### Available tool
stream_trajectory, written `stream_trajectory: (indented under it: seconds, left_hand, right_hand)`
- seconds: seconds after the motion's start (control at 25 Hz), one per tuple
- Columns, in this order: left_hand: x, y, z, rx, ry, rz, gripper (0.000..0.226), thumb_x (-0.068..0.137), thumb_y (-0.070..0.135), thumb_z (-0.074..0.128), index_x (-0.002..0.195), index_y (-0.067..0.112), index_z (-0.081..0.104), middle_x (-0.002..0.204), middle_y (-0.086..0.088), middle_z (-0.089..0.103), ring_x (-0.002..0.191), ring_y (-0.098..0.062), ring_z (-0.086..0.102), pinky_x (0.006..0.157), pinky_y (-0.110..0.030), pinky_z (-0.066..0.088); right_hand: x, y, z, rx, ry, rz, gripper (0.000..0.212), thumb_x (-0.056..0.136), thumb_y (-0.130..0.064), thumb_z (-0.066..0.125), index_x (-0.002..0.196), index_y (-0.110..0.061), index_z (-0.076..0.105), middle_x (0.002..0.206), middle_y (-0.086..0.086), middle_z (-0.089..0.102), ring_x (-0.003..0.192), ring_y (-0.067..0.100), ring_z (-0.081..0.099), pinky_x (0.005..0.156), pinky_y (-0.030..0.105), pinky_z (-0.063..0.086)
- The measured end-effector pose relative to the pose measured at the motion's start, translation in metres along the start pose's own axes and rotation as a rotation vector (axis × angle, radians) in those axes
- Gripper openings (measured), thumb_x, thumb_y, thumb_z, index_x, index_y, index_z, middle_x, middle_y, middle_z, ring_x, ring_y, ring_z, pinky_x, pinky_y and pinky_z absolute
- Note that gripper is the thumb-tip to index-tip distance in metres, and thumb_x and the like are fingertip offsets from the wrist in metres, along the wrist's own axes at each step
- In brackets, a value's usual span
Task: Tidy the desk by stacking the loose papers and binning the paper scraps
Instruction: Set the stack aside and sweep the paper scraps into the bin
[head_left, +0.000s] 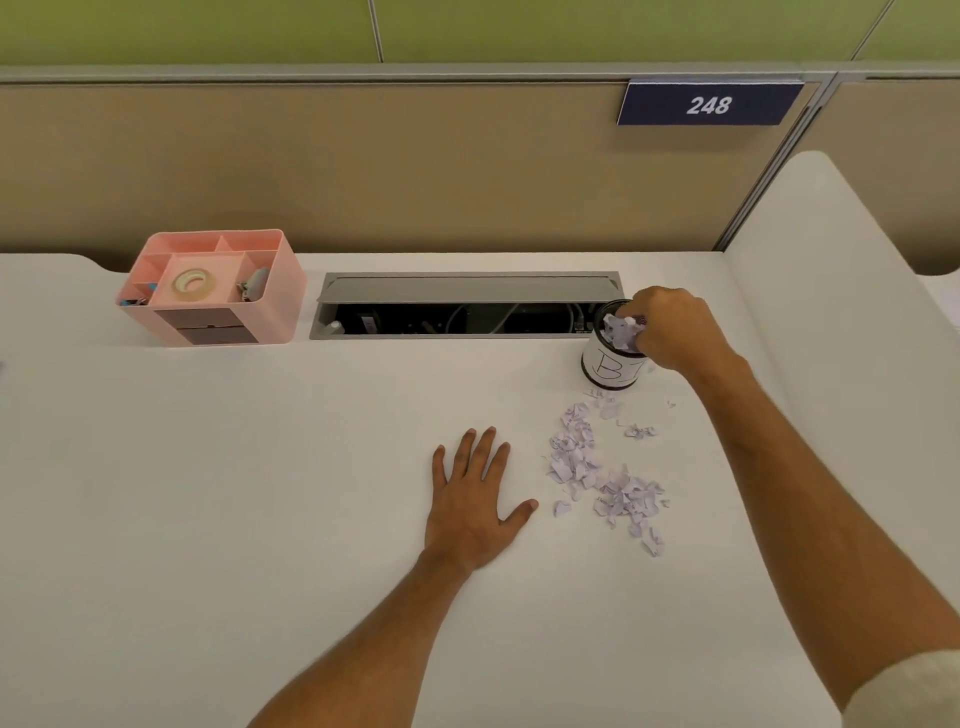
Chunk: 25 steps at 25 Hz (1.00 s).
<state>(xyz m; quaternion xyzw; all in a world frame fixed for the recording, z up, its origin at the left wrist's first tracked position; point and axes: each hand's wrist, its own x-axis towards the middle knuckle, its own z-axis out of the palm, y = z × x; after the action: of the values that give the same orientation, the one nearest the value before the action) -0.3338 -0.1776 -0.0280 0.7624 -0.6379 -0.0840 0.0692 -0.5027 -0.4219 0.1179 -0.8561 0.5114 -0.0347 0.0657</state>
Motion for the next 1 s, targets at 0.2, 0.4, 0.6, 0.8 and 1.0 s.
stream_trajectory:
  seconds: [0.2, 0.4, 0.6, 0.8, 1.0]
  left_hand:
    - [0.0, 0.0, 0.001, 0.006, 0.005, 0.0, 0.08, 0.088, 0.072, 0.027, 0.15, 0.022, 0.033, 0.162, 0.001, 0.016, 0.15, -0.021, 0.008, 0.117, -0.053, 0.004]
    - [0.0, 0.0, 0.0, 0.014, -0.007, -0.003, 0.081, 0.088, 0.073, 0.024, 0.151, 0.022, 0.03, 0.163, 0.001, 0.013, 0.151, -0.021, 0.004, 0.117, -0.053, 0.002]
    - [0.0, 0.0, 0.001, 0.011, 0.001, 0.002, 0.08, 0.088, 0.072, 0.025, 0.15, 0.022, 0.032, 0.162, 0.001, 0.015, 0.151, -0.02, 0.006, 0.117, -0.052, 0.001]
    - [0.0, 0.001, -0.001, 0.003, 0.005, 0.0, 0.081, 0.088, 0.072, 0.025, 0.15, 0.022, 0.033, 0.162, 0.001, 0.016, 0.15, -0.021, 0.007, 0.118, -0.053, 0.003]
    - [0.0, 0.001, -0.001, 0.007, -0.005, 0.002, 0.083, 0.087, 0.073, 0.023, 0.151, 0.022, 0.03, 0.163, 0.0, 0.014, 0.151, -0.021, 0.005, 0.119, -0.054, 0.003]
  right_hand:
    - [-0.023, 0.035, 0.001, 0.603, 0.177, 0.345, 0.043, 0.072, -0.004, 0.066, 0.111, -0.021, 0.071, 0.105, 0.0, 0.072, 0.094, 0.018, 0.066, 0.086, 0.03, 0.049]
    - [-0.066, 0.067, 0.075, 0.644, 0.161, 0.564, 0.042, 0.084, -0.017, 0.067, 0.125, -0.011, 0.061, 0.129, 0.013, 0.061, 0.116, 0.029, 0.057, 0.102, 0.039, 0.042]
    - [-0.08, 0.046, 0.124, 0.315, 0.019, 0.305, 0.071, 0.092, -0.052, 0.047, 0.147, -0.009, 0.033, 0.155, 0.013, 0.03, 0.143, 0.03, 0.025, 0.115, 0.048, 0.019]
    - [-0.097, -0.001, 0.137, 0.19, 0.026, 0.206, 0.071, 0.095, -0.057, 0.034, 0.142, -0.004, 0.04, 0.152, 0.018, 0.036, 0.14, 0.035, 0.03, 0.117, 0.044, 0.024]
    - [-0.114, -0.03, 0.139, 0.207, 0.085, 0.098, 0.071, 0.094, -0.062, 0.021, 0.139, -0.013, 0.046, 0.15, 0.011, 0.04, 0.139, 0.03, 0.034, 0.114, 0.043, 0.032]
